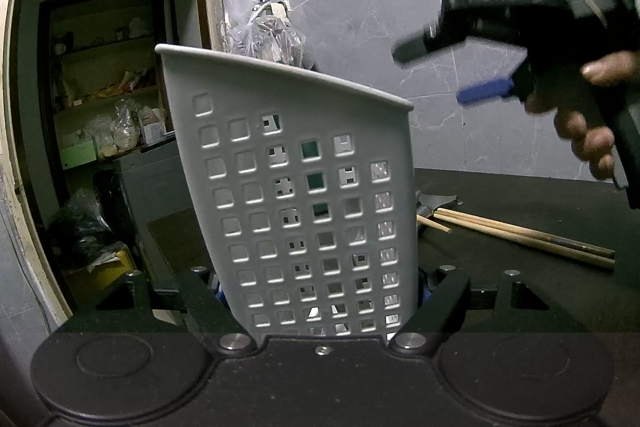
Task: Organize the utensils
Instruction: 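Move the right gripper back down to the utensil pile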
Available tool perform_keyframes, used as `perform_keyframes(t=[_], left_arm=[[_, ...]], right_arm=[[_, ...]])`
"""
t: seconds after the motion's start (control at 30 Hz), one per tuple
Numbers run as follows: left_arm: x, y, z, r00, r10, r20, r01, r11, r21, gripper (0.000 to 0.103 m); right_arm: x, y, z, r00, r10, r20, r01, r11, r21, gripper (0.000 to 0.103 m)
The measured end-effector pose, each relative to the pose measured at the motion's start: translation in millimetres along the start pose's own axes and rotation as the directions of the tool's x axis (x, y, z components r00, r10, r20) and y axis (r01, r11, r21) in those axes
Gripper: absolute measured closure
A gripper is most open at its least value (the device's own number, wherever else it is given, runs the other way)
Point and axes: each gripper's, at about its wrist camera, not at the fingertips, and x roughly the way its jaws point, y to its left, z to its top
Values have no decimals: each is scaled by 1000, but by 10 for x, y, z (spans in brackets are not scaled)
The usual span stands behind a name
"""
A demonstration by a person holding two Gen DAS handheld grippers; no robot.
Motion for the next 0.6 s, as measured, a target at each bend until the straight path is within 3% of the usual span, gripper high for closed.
perform_keyframes(t=[0.17,0.27,0.43,0.6], left_arm=[[0,0,1,1000,0,0,0,1000,0,24],[0,1,0,1000,-1,0,1,1000,-1,24],[-1,0,-1,1000,0,0,0,1000,-1,24],[4,-8,2,1000,-1,-2,1,1000,0,24]], right_arm=[[178,-293,-97,988,-96,-122,108,989,97,0],[288,-424,-175,971,-149,-189,167,982,84,0],[515,-512,-332,931,-236,-278,197,967,-161,0],[689,-535,-383,908,-235,-346,100,926,-365,0]])
